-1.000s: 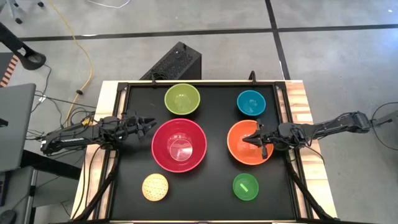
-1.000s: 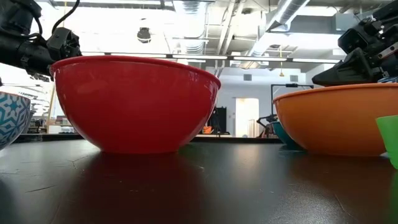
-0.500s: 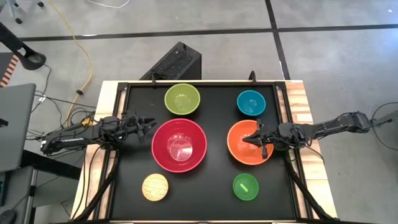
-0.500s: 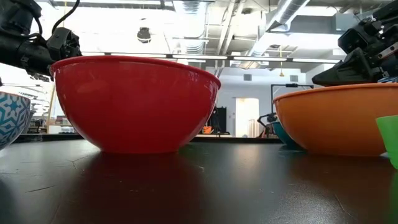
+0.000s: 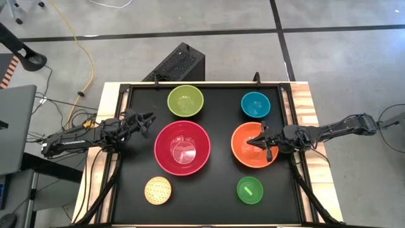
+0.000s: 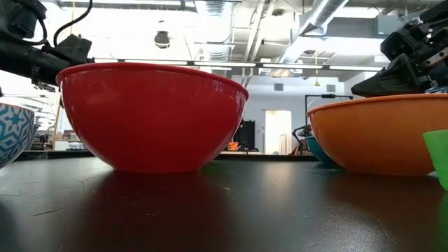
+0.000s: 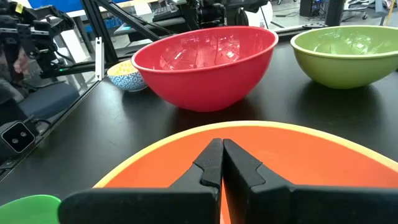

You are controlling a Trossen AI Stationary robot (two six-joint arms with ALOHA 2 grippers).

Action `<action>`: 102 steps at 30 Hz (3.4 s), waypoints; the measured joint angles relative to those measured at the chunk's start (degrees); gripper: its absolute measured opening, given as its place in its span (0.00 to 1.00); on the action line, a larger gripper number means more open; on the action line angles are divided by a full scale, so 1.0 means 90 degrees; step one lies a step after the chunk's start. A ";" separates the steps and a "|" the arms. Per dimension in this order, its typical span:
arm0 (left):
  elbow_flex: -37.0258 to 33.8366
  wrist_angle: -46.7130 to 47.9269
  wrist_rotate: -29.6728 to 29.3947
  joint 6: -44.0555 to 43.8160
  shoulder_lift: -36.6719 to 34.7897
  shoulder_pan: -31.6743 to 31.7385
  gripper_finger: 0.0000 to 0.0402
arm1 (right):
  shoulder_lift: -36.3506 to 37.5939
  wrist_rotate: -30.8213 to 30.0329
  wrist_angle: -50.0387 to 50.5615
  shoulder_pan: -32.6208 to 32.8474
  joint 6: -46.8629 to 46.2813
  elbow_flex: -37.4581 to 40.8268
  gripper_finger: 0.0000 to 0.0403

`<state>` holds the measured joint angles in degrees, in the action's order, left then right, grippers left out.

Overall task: Nest bowls inside each other
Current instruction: Stack the orange bowl on top of the red bowl

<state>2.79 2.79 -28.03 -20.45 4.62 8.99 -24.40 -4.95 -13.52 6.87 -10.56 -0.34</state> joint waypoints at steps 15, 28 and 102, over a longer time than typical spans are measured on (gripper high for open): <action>0.0001 0.0006 0.0870 -0.2138 0.0000 -0.0005 0.32 | 0.0000 -0.0085 -0.0276 -0.0042 0.0056 -0.0002 0.08; 0.0060 -0.1492 0.1136 -0.1896 0.0392 0.0000 0.32 | -0.0250 -0.0954 0.0849 -0.0694 -0.1624 -0.2006 0.08; 0.2732 0.0811 0.2897 -0.0041 0.3655 0.2082 0.41 | -0.4291 0.1569 0.9814 -0.3314 -0.1592 -0.6817 0.05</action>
<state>27.38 10.09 -1.96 -20.82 37.52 27.73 -63.02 9.17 74.81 -22.96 -24.89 -61.69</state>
